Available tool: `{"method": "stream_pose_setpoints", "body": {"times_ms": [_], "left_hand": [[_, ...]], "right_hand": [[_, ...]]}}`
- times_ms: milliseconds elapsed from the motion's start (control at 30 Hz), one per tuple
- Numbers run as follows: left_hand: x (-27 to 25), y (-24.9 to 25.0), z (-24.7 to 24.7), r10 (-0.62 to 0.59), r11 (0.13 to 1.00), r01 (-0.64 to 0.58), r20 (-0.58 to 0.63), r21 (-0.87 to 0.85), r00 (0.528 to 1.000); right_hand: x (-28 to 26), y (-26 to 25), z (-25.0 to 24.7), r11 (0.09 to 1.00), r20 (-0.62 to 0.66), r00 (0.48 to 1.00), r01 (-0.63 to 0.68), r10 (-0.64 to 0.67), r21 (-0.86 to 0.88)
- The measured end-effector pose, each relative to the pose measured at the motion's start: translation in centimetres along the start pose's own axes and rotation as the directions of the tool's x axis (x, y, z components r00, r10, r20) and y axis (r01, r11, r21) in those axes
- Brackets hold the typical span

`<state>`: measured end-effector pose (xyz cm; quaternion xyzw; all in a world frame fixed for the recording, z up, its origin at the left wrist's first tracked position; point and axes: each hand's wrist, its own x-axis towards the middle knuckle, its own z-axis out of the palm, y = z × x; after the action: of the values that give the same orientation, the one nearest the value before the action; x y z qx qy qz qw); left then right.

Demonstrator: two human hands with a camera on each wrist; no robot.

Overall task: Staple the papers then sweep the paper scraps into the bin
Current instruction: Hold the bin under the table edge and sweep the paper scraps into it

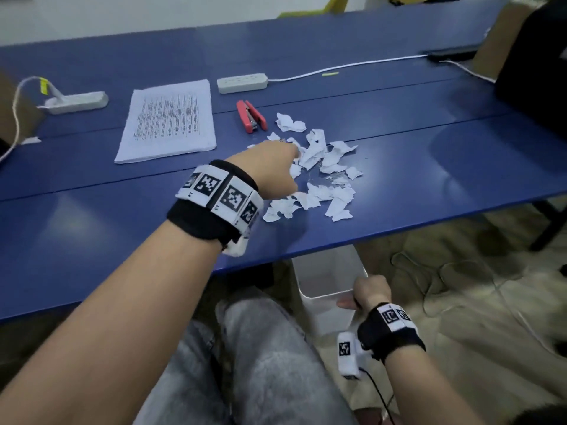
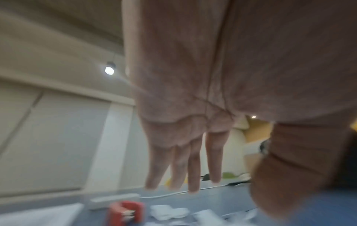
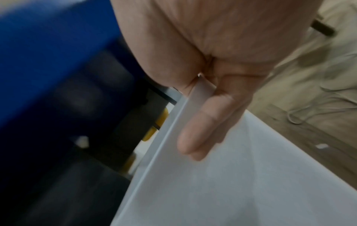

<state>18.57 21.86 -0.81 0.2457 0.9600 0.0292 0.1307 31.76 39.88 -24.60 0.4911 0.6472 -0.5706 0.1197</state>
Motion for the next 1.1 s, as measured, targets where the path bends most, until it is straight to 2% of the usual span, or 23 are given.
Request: {"method": "stream_pose_setpoints", "body": {"times_ms": [100,167,267,333,433,667,733,833,933,1100], "left_hand": [[0.5,4.3,0.2,0.149,0.981,-0.152,-0.030,-0.117,0.988],[1.6,6.3,1.4,0.173,0.976,-0.169,0.019,-0.138,0.985],[2.9,7.7,3.6,0.172,0.983,-0.163,0.118,-0.083,0.978],[3.2,8.0,5.1,0.191,0.982,-0.187,0.175,-0.039,0.966],[2.8,7.8,6.4,0.229,0.973,-0.232,0.193,-0.011,0.954],[-1.0,7.0,7.4,0.296,0.955,-0.296,0.241,-0.036,0.925],[-1.7,6.8,7.0,0.320,0.947,-0.309,0.214,-0.083,0.923],[-1.4,5.8,5.9,0.295,0.953,-0.280,0.155,-0.111,0.943],[-0.3,5.2,5.5,0.214,0.977,-0.206,0.208,-0.061,0.954],[-1.0,6.0,7.2,0.238,0.971,-0.236,0.281,-0.040,0.930]], "right_hand": [[-2.6,-0.4,-1.1,0.991,-0.015,1.000,0.014,-0.012,0.135],[-3.4,-0.4,-1.6,0.981,-0.021,0.999,0.037,-0.034,0.190],[-3.8,-0.7,-1.8,0.967,-0.024,0.999,0.034,-0.029,0.253],[-4.1,-0.9,-1.8,0.970,-0.015,1.000,0.030,-0.027,0.240],[-4.4,-1.1,-2.0,0.970,-0.003,1.000,0.023,-0.023,0.243],[-4.8,-1.1,-2.0,0.969,-0.011,0.997,0.081,-0.080,0.234],[-5.1,-1.0,-2.4,0.968,-0.007,0.995,0.095,-0.096,0.232],[-5.5,-0.8,-3.0,0.968,0.034,0.993,0.104,-0.115,0.227],[-5.8,-0.6,-3.5,0.969,0.036,0.993,0.101,-0.112,0.226],[-6.5,-0.4,-4.2,0.967,0.014,0.992,0.120,-0.126,0.227]]}}
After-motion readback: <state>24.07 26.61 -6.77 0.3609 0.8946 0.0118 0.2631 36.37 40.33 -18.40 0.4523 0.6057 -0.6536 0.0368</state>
